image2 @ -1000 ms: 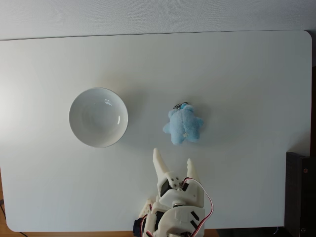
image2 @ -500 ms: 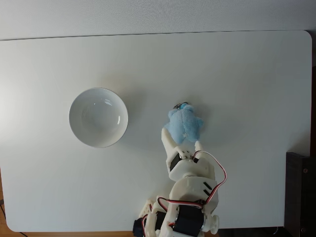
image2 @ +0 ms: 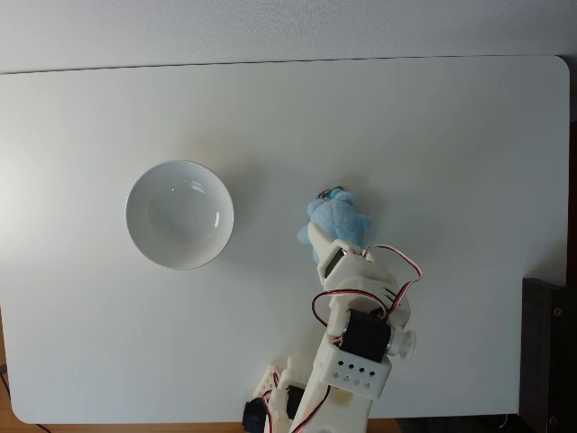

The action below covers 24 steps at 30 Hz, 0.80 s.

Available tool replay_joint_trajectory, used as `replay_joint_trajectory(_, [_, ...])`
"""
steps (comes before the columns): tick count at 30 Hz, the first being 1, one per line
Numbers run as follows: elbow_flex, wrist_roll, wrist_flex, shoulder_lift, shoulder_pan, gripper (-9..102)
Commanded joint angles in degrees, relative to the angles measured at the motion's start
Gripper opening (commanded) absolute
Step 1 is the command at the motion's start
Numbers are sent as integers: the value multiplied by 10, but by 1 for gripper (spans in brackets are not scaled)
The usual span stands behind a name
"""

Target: Grasp a skyblue doll and put it into the bowl.

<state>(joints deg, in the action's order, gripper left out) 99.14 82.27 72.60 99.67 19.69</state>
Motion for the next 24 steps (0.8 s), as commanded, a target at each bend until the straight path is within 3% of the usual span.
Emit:
replay_joint_trajectory(1, [-22,2,4,-14,2,45])
replay_joint_trajectory(24, [-74,4,-30,-102,1,45])
